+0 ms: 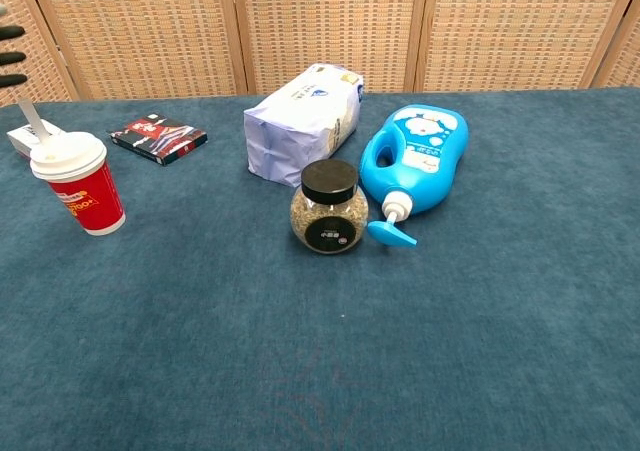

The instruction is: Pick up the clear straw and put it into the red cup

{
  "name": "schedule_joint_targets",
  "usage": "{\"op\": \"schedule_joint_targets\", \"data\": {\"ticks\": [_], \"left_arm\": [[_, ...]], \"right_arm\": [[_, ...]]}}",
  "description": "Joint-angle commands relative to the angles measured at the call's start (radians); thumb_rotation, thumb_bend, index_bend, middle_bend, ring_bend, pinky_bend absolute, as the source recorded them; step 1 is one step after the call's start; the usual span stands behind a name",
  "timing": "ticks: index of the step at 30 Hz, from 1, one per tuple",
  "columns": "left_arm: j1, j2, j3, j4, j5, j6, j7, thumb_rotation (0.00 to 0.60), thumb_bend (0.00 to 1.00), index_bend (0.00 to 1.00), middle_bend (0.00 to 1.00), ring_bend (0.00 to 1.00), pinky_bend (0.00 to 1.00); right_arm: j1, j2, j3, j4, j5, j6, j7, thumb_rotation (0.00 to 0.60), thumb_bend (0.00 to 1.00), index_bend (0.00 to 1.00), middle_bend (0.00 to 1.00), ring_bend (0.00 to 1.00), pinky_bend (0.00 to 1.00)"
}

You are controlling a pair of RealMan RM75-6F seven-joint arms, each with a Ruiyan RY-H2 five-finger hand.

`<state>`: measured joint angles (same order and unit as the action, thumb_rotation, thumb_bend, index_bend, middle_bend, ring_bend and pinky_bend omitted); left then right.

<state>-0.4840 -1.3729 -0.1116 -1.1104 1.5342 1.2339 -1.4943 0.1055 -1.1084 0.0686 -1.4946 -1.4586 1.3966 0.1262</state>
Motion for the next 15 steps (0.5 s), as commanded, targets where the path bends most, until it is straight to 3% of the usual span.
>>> {"op": "schedule_joint_targets", "data": {"ticks": [1,5,10,15], "left_arm": [[0.036,0.117,0.026,-0.121,0.046,0.069,0.289,0.6,0.25,0.0,0.0,0.0,0.0],[0.092,0.262,0.04,-0.354,-0.01,0.074,0.751,0.6,0.14,0.0,0.0,0.0,0.0],[0.178,0.354,0.06,-0.563,-0.11,0.135,1.234,0.6,0.13,0.0,0.0,0.0,0.0],[0.252,0.333,0.078,-0.663,-0.163,0.234,1.507,0.6,0.13,0.0,0.0,0.0,0.0]], "right_arm": [[-0.001,0.002,-0.001,-0.002,-0.003,0.003,0.001,0.6,0.0,0.0,0.0,0.0,0.0],[-0.002,0.003,-0.001,-0.002,-0.005,0.007,0.002,0.6,0.0,0.0,0.0,0.0,0.0],[-0.005,0.002,0.001,-0.001,-0.001,0.013,-0.007,0.6,0.0,0.0,0.0,0.0,0.0],[-0.009,-0.001,0.002,-0.002,-0.007,0.028,-0.023,0.6,0.0,0.0,0.0,0.0,0.0]]}}
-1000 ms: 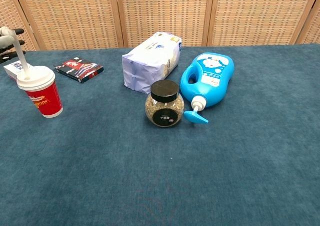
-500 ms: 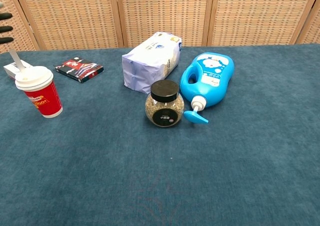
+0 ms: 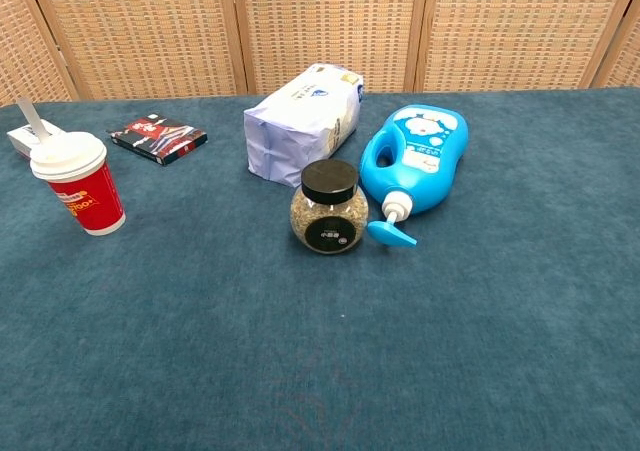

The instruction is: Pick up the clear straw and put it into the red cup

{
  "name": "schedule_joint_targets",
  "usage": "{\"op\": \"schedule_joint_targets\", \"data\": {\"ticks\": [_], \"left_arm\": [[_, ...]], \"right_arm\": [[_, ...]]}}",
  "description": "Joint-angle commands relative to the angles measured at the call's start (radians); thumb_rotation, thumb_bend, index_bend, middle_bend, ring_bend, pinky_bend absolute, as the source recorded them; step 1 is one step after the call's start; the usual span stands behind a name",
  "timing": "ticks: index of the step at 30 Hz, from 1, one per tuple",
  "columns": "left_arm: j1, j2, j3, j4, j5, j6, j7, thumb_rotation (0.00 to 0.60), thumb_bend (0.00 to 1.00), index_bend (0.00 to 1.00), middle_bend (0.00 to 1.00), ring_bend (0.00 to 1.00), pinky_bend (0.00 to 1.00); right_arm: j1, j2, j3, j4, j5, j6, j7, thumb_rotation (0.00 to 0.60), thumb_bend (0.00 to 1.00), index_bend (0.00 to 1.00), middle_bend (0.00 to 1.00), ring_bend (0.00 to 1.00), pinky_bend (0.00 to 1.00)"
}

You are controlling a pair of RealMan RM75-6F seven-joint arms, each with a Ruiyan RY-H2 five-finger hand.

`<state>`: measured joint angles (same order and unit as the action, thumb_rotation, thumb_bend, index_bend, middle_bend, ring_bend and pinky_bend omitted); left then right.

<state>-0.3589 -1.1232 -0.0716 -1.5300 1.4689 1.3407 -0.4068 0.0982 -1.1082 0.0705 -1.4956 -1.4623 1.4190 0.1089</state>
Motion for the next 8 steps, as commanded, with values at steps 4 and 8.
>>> {"op": "schedule_joint_targets", "data": {"ticks": [4,8], "left_arm": [[0.188,0.063,0.083,-0.307,-0.08,0.186,0.551,0.6,0.13,0.0,0.0,0.0,0.0],[0.203,0.039,0.094,-0.319,-0.064,0.195,0.638,0.6,0.13,0.0,0.0,0.0,0.0]], "right_arm": [[-0.005,-0.006,0.001,-0.003,-0.01,0.022,-0.023,0.6,0.0,0.0,0.0,0.0,0.0],[-0.011,-0.01,0.003,-0.004,-0.02,0.045,-0.035,0.6,0.0,0.0,0.0,0.0,0.0]]}}
